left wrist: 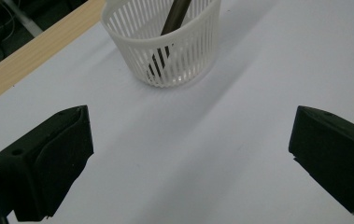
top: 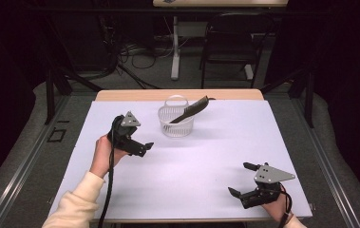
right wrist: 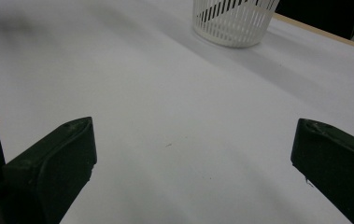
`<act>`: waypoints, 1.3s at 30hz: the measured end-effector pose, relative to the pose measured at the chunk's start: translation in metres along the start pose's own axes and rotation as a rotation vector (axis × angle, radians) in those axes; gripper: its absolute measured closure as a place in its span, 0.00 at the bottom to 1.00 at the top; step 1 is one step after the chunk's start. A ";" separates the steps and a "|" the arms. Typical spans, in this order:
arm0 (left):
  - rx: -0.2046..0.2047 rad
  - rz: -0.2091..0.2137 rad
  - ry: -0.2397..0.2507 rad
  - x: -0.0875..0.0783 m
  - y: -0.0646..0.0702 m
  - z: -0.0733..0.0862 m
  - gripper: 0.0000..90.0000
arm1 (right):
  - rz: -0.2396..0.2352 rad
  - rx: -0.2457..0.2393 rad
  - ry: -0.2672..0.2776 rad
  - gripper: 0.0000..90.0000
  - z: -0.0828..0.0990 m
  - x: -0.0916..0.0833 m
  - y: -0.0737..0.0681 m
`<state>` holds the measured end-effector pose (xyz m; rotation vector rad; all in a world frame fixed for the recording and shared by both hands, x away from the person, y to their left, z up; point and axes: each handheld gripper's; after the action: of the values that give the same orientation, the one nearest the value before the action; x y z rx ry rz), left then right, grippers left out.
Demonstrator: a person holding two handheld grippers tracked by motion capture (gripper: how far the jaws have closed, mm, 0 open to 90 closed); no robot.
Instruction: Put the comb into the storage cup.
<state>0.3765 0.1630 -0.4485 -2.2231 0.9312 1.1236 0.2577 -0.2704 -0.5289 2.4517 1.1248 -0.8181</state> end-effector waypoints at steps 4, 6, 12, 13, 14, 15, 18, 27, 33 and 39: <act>-0.002 -0.006 0.010 -0.004 0.003 0.007 0.00 | 0.001 0.001 0.000 0.00 0.000 0.000 0.000; -0.004 -0.012 0.017 -0.006 0.005 0.010 0.00 | 0.001 0.001 0.001 0.00 0.000 0.000 0.000; -0.010 -0.014 0.020 -0.009 0.011 0.021 0.00 | 0.000 0.000 0.000 0.00 0.000 0.000 0.000; -0.011 -0.014 0.018 -0.009 0.012 0.023 0.00 | 0.000 0.001 0.000 0.00 0.000 0.000 0.000; -0.013 -0.013 0.017 -0.009 0.012 0.025 0.00 | 0.000 0.002 0.000 0.00 0.000 0.000 0.000; -0.013 -0.012 0.014 -0.009 0.013 0.027 0.00 | 0.000 0.002 -0.001 0.00 0.000 0.000 0.000; -0.021 -0.012 0.015 -0.010 0.015 0.032 0.00 | 0.000 0.003 -0.002 0.00 0.000 0.001 0.000; -0.034 -0.020 0.025 -0.014 0.022 0.048 0.00 | 0.000 0.004 -0.004 0.00 0.000 0.001 0.000; -0.051 -0.015 0.029 -0.012 0.026 0.059 0.00 | -0.001 0.005 -0.006 0.00 0.000 0.001 0.000; -0.070 -0.008 0.030 -0.007 0.029 0.071 0.00 | -0.001 0.003 -0.007 0.00 0.000 0.001 0.000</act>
<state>0.3158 0.1938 -0.4854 -2.3034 0.9076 1.1388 0.2588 -0.2695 -0.5296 2.4491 1.1227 -0.8282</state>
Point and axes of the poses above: each handheld gripper's, and its own axes: x roughly forward along the jaws, z roughly out of its underside, y roughly to its right, and after that the axes turned 12 degrees about -y, right-handed
